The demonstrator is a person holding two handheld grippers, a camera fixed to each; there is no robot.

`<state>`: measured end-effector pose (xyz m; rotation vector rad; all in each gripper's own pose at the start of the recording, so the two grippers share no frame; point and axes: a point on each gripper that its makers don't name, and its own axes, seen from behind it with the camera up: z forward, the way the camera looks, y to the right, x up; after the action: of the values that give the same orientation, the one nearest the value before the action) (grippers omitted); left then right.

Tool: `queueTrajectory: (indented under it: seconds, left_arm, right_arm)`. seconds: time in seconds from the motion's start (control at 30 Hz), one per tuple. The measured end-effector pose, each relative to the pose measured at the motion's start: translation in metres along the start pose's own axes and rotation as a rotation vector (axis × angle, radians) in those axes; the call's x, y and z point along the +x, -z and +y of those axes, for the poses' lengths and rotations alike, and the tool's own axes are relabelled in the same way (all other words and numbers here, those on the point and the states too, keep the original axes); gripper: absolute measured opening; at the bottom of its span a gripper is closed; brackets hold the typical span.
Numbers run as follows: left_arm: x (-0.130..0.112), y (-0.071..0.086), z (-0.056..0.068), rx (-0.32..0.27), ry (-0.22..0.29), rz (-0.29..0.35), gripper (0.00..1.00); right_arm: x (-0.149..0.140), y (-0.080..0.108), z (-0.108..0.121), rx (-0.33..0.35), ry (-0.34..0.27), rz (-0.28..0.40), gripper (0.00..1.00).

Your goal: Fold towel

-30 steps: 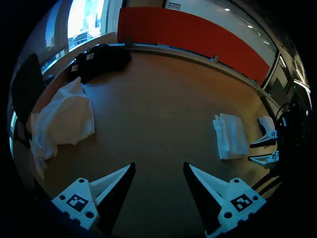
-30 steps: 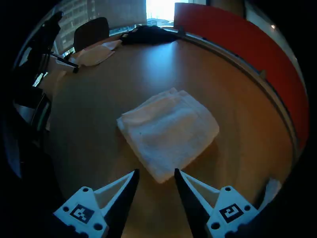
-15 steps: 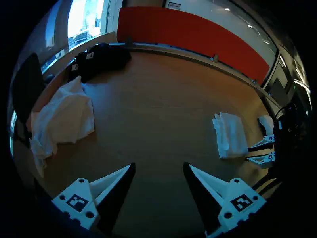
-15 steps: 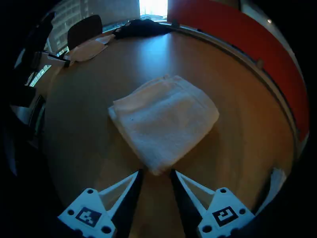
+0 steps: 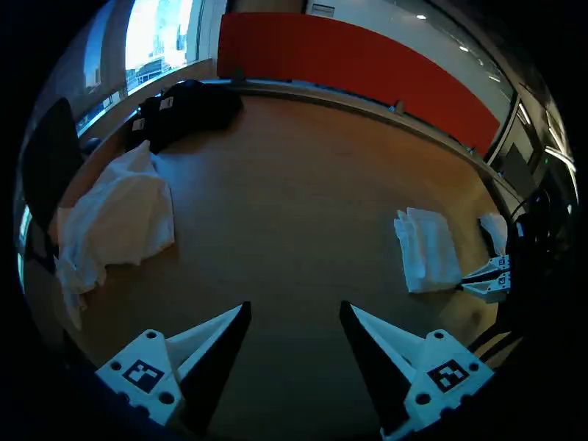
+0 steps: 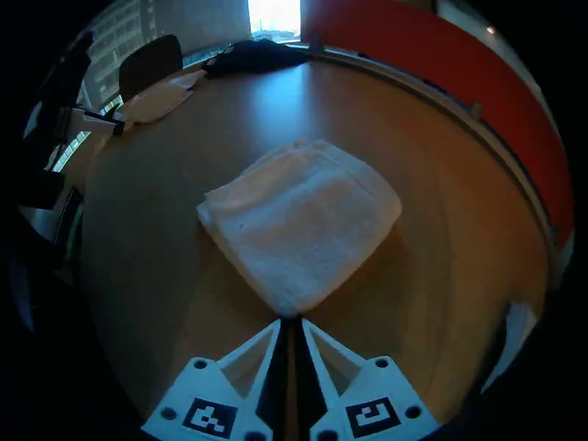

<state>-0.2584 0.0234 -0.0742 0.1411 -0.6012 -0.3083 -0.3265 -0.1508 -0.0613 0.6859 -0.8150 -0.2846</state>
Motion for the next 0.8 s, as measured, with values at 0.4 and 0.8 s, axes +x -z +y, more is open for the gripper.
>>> queueTrajectory:
  seconds: [0.4, 0.8]
  left_arm:
    - [0.002, -0.001, 0.001, -0.005, -0.004, 0.007, 0.89]
    - [0.019, -0.001, 0.007, -0.023, -0.015, 0.04, 0.89]
  right_arm:
    - [0.031, 0.02, 0.005, -0.01, 0.019, 0.068, 0.22]
    - [0.119, 0.066, 0.022, -0.048, 0.122, 0.175, 0.21]
